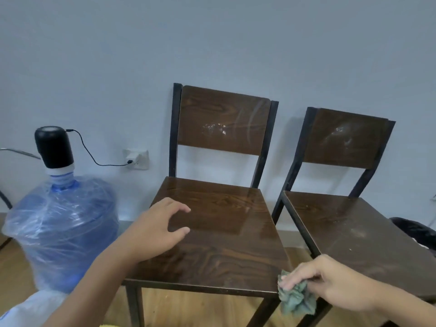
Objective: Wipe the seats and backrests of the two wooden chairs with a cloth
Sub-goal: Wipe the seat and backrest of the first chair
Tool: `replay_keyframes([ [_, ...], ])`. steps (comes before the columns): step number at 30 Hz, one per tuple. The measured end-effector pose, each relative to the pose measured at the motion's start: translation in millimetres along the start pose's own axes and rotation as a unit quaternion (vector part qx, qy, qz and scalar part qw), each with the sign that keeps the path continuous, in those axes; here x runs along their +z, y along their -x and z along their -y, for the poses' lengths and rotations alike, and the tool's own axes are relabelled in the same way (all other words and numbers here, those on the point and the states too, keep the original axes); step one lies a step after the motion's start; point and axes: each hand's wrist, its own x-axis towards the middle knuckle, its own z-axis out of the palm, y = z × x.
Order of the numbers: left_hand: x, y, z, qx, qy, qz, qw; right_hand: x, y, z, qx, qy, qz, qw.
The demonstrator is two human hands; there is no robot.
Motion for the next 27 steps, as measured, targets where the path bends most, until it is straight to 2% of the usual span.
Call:
replay_keyframes([
  [5,-42,-62,24,-0.002,-0.067,0.004,0.998,-55,-37,0,0.024,-0.114,-0.09,0.989],
  [7,-61,-92,30,-0.019,-0.065,-0.015,0.998,-80,-74,-18,0.051,-0.203,-0.123,0.97],
  [9,-84,-125,27,-0.037,-0.033,-0.058,0.997,-111,-119,-16,0.079,-0.307,-0.182,0.931],
  [11,-108,-167,21,-0.052,0.015,-0.125,0.991,-147,-160,8,0.061,-0.308,-0.25,0.916],
  [13,-129,-209,16,-0.077,0.069,-0.192,0.976,-185,-195,47,-0.016,-0.212,-0.351,0.912],
  [15,-141,-248,12,-0.121,0.109,-0.206,0.965,-216,-227,81,-0.143,-0.063,-0.445,0.882],
  [18,-132,-292,12,-0.171,0.245,-0.191,0.935,-235,-284,108,-0.251,0.078,-0.491,0.831],
  [21,-108,-316,18,-0.173,0.312,-0.234,0.904,-216,-333,111,-0.304,0.191,-0.479,0.801],
  [24,-89,-324,21,-0.157,0.311,-0.279,0.895,-165,-343,82,-0.362,0.367,-0.428,0.743],
  [26,-83,-328,25,-0.147,0.324,-0.302,0.885,-144,-333,55,-0.372,0.501,-0.365,0.691],
  [27,-82,-329,28,-0.141,0.339,-0.308,0.878,-148,-331,46,-0.363,0.533,-0.37,0.669],
])
